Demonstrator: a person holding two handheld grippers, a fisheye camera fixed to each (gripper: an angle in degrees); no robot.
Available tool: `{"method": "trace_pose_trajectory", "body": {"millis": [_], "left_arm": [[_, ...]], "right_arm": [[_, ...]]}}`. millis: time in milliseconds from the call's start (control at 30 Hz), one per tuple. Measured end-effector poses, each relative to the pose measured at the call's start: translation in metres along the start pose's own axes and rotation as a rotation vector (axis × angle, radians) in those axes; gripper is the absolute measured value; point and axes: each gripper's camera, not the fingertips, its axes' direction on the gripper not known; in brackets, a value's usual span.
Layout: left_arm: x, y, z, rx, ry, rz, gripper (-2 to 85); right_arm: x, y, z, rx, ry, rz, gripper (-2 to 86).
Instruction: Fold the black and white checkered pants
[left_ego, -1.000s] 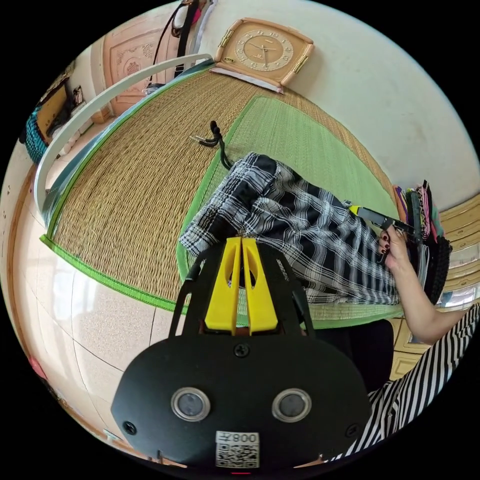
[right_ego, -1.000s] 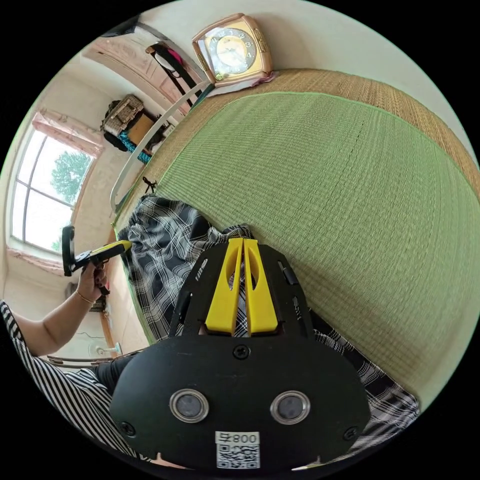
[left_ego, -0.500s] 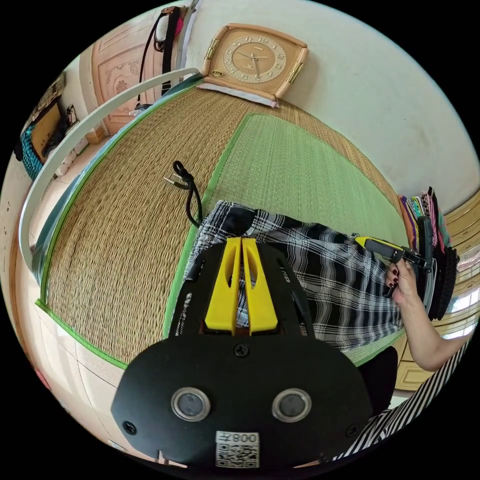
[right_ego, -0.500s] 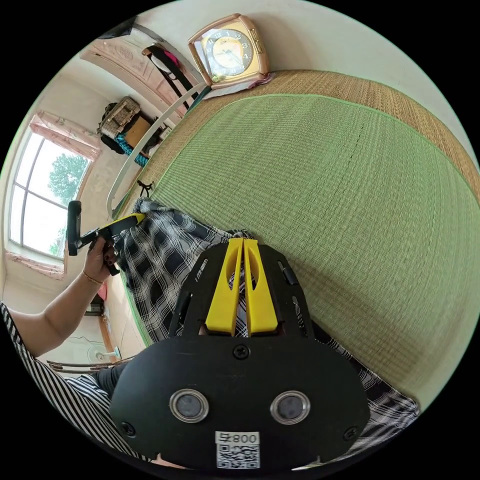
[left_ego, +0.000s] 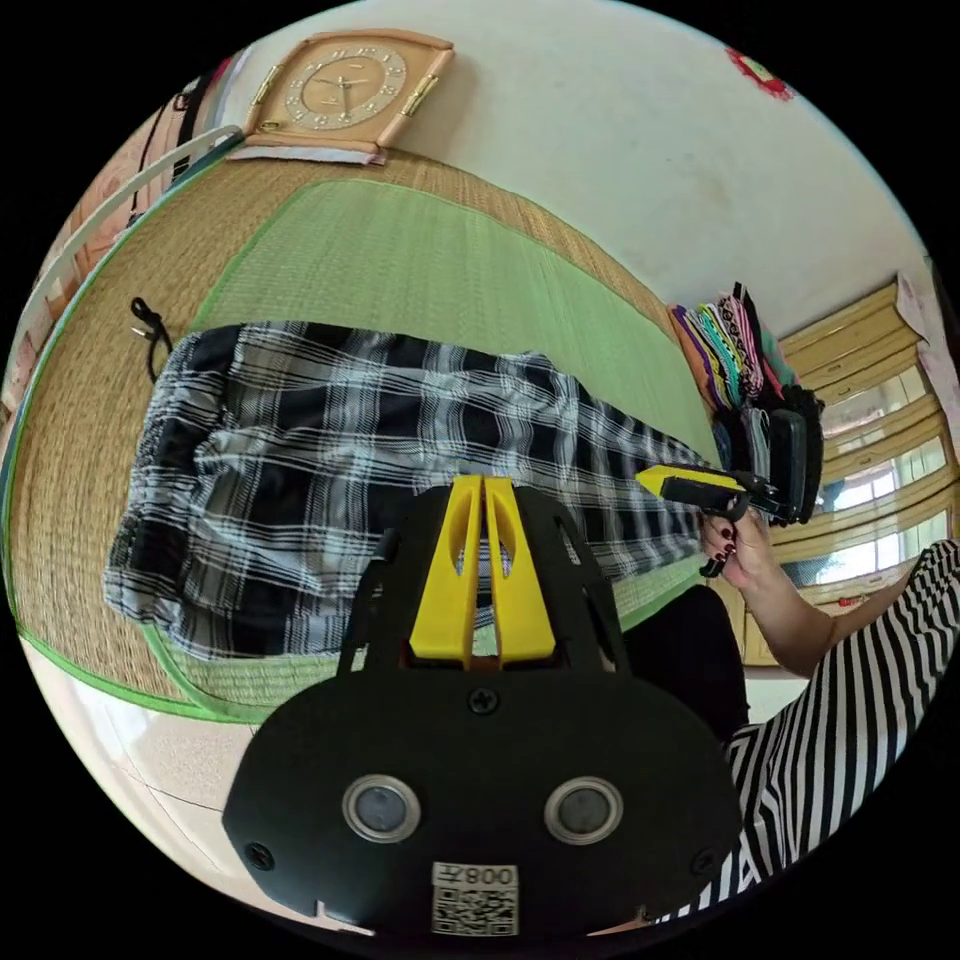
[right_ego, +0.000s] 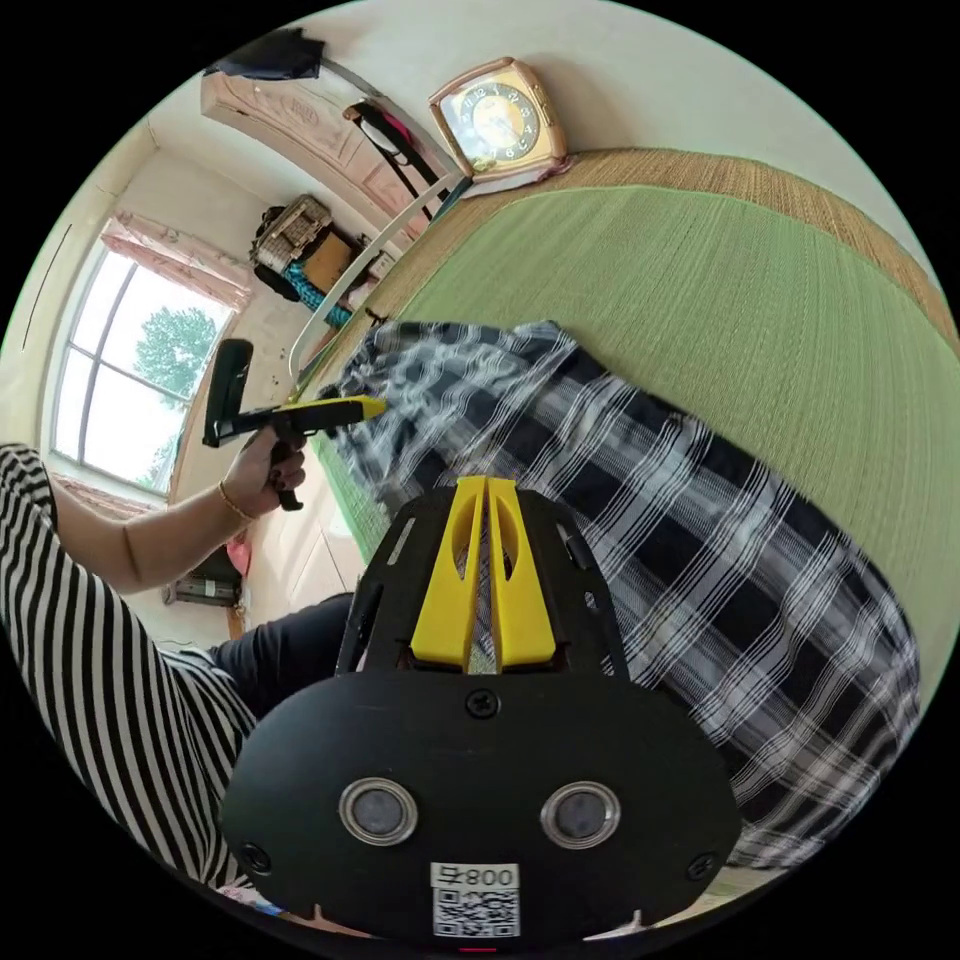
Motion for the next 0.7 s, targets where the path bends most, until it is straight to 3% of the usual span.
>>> {"method": "trace_pose_trajectory", "body": {"millis": [133, 267, 400, 567, 700], "left_arm": [[0.027, 0.003, 0.021, -0.121, 0.003, 0.032, 0.1], [0.041, -0.011, 0.024, -0.152, 0.018, -0.011, 0.2], [0.083, -0.041, 0.018, -0.112, 0.055, 0.095, 0.5], [0.187, -0.106, 0.068, -0.163, 0.305, 0.361, 2.8], [0.284, -0.145, 0.129, -0.280, 0.476, 0.568, 6.2]], "right_arm": [[-0.015, 0.057, 0.030, -0.125, 0.019, -0.018, 0.1], [-0.007, 0.075, 0.021, -0.057, -0.013, 0.028, 0.3], [0.017, 0.109, -0.028, 0.117, 0.023, 0.136, 0.8], [0.096, 0.236, -0.139, 0.445, 0.244, 0.555, 4.4], [0.136, 0.333, -0.192, 0.588, 0.369, 0.814, 7.3]]}}
